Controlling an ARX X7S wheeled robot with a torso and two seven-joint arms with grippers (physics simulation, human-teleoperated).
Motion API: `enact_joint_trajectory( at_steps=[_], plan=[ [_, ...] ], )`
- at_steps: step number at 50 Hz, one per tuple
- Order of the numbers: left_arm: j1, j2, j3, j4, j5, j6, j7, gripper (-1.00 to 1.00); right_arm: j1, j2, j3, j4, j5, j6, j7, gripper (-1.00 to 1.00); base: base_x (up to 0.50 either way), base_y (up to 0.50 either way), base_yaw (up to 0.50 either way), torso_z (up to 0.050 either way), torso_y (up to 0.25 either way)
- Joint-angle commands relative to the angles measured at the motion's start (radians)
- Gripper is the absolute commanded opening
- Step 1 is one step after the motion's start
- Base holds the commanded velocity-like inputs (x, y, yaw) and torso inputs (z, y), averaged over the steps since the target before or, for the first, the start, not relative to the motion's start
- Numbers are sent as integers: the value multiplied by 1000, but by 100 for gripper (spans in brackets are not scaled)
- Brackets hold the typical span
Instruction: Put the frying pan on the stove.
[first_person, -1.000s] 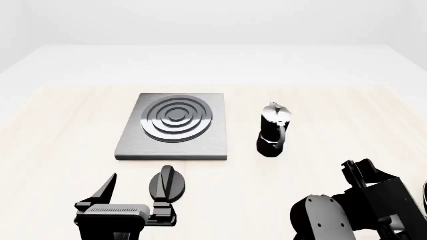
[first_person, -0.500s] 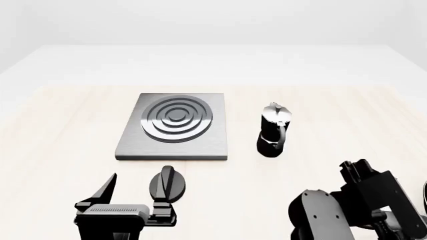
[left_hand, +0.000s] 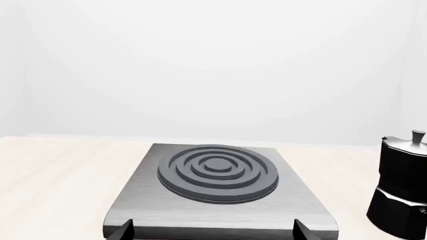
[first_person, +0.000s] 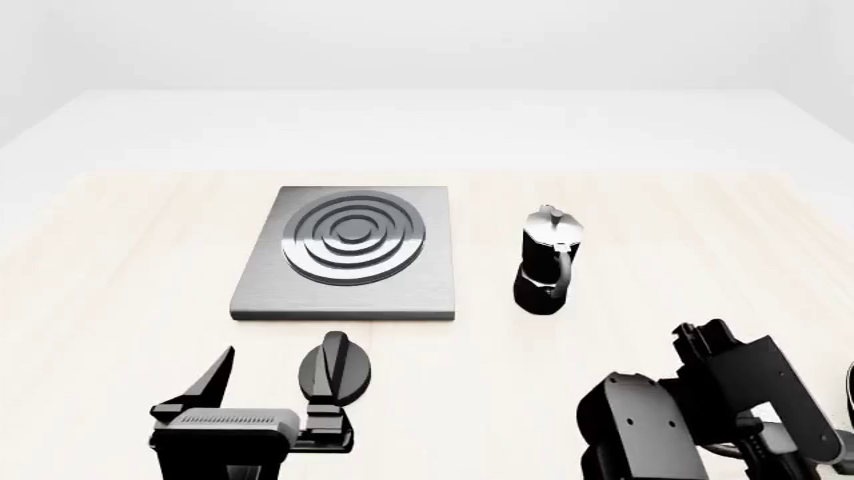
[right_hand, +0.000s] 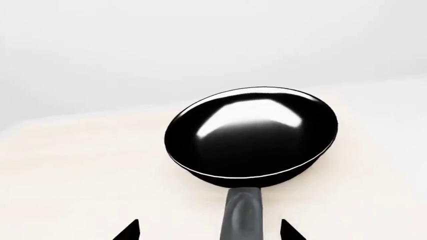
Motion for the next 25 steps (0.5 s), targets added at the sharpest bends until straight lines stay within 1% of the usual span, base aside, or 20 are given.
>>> enact_joint_trajectory(
  at_steps=[1,25],
  plan=[
    [-2,-3,4,-3,-2,3,-4,100,3,1,12,27,38,-15,-15,100,0,0,0,0,0],
    [-4,-11,11,-8,-5,10,-12,100,6,5,28,103,92,-76,-42,100,0,0,0,0,0]
  ],
)
